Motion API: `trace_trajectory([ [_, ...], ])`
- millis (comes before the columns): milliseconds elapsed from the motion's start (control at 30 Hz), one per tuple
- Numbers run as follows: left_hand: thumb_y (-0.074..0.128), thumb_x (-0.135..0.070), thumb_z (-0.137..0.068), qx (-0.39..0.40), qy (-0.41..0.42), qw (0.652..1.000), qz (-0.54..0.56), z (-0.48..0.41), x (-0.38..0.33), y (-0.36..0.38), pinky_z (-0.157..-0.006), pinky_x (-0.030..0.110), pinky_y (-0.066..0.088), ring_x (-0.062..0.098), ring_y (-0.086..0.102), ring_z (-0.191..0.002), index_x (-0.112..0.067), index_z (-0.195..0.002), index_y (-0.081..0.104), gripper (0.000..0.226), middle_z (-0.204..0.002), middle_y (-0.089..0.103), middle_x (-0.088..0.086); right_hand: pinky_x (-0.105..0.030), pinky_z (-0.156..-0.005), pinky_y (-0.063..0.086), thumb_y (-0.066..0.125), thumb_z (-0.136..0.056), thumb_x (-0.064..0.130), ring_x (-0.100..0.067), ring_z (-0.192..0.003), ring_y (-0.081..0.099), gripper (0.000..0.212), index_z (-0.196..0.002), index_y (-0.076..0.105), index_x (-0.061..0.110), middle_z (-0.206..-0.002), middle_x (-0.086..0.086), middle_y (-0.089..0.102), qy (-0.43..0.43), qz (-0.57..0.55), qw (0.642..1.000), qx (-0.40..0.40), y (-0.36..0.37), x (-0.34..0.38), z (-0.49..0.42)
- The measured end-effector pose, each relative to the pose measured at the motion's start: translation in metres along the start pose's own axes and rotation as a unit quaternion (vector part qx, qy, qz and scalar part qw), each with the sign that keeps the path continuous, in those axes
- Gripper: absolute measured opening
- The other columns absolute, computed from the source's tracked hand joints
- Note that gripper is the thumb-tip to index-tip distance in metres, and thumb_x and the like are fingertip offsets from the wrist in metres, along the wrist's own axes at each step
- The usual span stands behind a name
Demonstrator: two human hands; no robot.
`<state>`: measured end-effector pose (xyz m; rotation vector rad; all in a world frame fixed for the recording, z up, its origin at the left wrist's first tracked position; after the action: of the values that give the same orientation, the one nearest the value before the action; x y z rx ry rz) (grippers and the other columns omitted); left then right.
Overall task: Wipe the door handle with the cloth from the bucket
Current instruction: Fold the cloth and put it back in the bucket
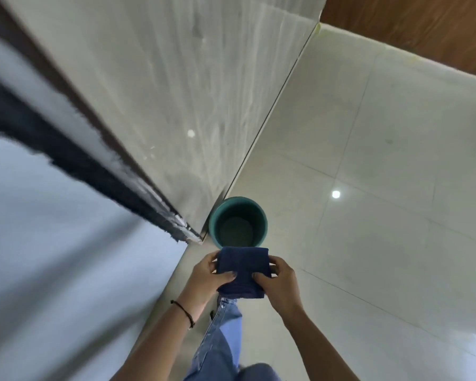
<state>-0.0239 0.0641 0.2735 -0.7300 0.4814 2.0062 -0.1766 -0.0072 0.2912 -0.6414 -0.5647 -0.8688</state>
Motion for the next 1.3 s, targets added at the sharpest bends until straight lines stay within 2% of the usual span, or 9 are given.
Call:
trace_trajectory([
  [100,0.071,0.011,-0.071,-0.045,-0.022,0.999,-0.015,-0.084,0.014,0.008,-0.082,0.041,0.057,0.030,0.065,-0.098,-0.002,-0.123,0.050,0.057,-0.107,0.066,0.014,-0.028,-0.067,0.057,0.063,-0.078,0.003,-0.022,-0.087,0.068,0.040,-0.116,0.058,0.016,-0.101,-0.002,0.068,0.033,0.015,0.999,0.006,0.010,-0.010,-0.079],
  [300,0.071,-0.005,-0.060,-0.114,-0.071,0.991,0.024,-0.268,0.090,0.012,-0.093,0.056,0.050,0.036,0.065,-0.104,0.001,-0.126,0.051,0.068,-0.115,0.066,0.021,-0.028,-0.069,0.056,0.055,-0.083,-0.008,-0.020,-0.087,0.064,0.040,-0.108,0.048,0.023,-0.102,-0.005,0.063,0.092,-0.024,0.995,0.033,0.049,-0.072,-0.263],
  [400,0.056,0.019,-0.077,-0.159,-0.095,0.982,0.029,-0.355,0.125,0.020,-0.081,0.031,0.056,0.030,0.061,-0.102,-0.001,-0.120,0.050,0.047,-0.117,0.061,0.014,-0.027,-0.075,0.053,0.053,-0.086,-0.007,-0.015,-0.086,0.060,0.040,-0.121,0.050,0.011,-0.104,-0.004,0.061,0.126,-0.027,0.991,0.040,0.079,-0.123,-0.359],
  [500,0.045,0.025,-0.079,-0.184,-0.093,0.978,-0.001,-0.443,0.165,0.025,-0.063,0.013,0.051,0.024,0.055,-0.099,0.002,-0.129,0.045,0.055,-0.113,0.057,0.012,-0.037,-0.089,0.050,0.047,-0.083,-0.010,-0.022,-0.097,0.060,0.047,-0.127,0.049,0.009,-0.110,-0.006,0.062,0.154,-0.024,0.987,0.027,0.111,-0.168,-0.441],
  [600,0.043,0.022,-0.081,-0.210,-0.109,0.971,-0.039,-0.517,0.207,0.023,-0.087,0.033,0.047,0.031,0.056,-0.108,-0.001,-0.135,0.043,0.059,-0.125,0.057,0.020,-0.043,-0.101,0.047,0.040,-0.084,-0.008,-0.032,-0.115,0.057,0.053,-0.134,0.047,0.009,-0.126,-0.013,0.059,0.199,-0.020,0.980,0.019,0.147,-0.216,-0.508],
  [767,0.043,0.009,-0.087,-0.211,-0.165,0.961,-0.066,-0.583,0.261,0.019,-0.098,0.034,0.043,0.032,0.053,-0.119,-0.007,-0.141,0.039,0.056,-0.132,0.054,0.017,-0.040,-0.113,0.032,0.034,-0.099,0.005,-0.035,-0.133,0.043,0.042,-0.141,0.039,-0.001,-0.145,-0.020,0.044,0.255,0.048,0.964,0.049,0.183,-0.258,-0.568],
  [933,0.046,0.011,-0.086,-0.221,-0.175,0.958,-0.055,-0.595,0.284,0.018,-0.102,0.035,0.044,0.032,0.053,-0.120,-0.005,-0.144,0.036,0.061,-0.135,0.052,0.019,-0.031,-0.084,0.049,0.032,-0.100,0.006,-0.031,-0.102,0.060,0.038,-0.133,0.047,-0.006,-0.113,-0.019,0.060,0.272,0.076,0.957,0.072,0.188,-0.251,-0.567],
  [1067,0.047,0.012,-0.086,-0.240,-0.158,0.957,-0.024,-0.547,0.249,0.026,-0.107,0.036,0.038,0.030,0.048,-0.127,-0.006,-0.145,0.032,0.063,-0.140,0.048,0.018,-0.042,-0.105,0.043,0.038,-0.091,-0.002,-0.036,-0.119,0.054,0.042,-0.131,0.050,0.002,-0.129,-0.020,0.057,0.254,0.056,0.965,0.042,0.166,-0.222,-0.531],
  [1300,0.042,-0.007,-0.098,-0.171,-0.100,0.975,0.101,-0.381,0.130,0.041,-0.089,0.037,0.043,0.023,0.059,-0.102,-0.012,-0.139,0.037,0.042,-0.115,0.060,0.003,-0.039,-0.097,0.050,0.039,-0.086,-0.006,-0.015,-0.106,0.060,0.042,-0.103,0.063,0.024,-0.101,0.009,0.065,0.144,-0.015,0.988,0.058,0.110,-0.132,-0.404],
])
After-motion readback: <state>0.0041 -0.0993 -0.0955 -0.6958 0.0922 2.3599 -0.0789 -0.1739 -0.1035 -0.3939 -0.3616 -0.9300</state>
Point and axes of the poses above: each hand's wrist, its own z-axis away from the middle knuckle, its own y-axis out of the palm, x = y × z, the point moved 3 cm from there along -z, towards the middle knuckle
